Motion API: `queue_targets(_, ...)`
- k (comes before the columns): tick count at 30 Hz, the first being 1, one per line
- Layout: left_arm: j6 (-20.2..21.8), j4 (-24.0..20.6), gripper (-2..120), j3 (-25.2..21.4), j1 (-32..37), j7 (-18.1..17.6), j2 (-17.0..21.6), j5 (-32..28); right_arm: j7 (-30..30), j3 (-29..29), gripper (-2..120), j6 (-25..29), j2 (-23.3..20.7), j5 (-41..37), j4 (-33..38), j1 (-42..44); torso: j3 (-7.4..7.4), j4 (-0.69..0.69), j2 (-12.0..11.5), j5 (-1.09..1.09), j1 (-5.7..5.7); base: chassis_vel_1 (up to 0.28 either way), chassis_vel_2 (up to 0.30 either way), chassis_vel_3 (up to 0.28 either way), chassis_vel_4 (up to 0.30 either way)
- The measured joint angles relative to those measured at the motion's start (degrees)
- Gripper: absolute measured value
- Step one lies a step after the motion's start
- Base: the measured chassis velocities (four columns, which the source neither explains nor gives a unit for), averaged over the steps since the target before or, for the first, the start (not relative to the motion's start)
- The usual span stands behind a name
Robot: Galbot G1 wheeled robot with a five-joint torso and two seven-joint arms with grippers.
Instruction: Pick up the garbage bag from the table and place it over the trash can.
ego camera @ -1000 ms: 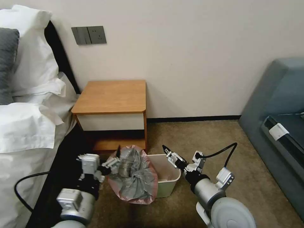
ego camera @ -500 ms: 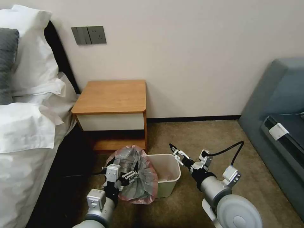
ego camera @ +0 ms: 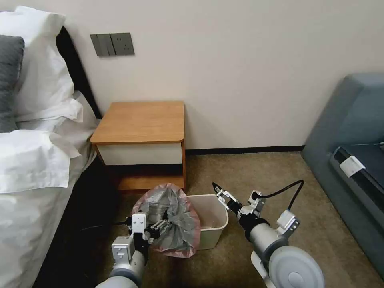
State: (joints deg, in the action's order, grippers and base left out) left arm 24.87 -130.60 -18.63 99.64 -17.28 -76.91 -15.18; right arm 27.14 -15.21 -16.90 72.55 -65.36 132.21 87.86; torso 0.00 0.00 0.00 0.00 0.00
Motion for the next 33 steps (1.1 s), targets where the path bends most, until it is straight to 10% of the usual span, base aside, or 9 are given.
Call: queue_targets(33, 1.32, 8.29, 65, 1.40, -6.40, -1.33, -0.94, -3.38, 0.02, 0.17, 100, 1.30, 1.82, 2.35, -0.94, 1.12, 0.00, 0.00, 0.00, 0.00, 0.00, 0.000, 0.000, 0.000, 0.000)
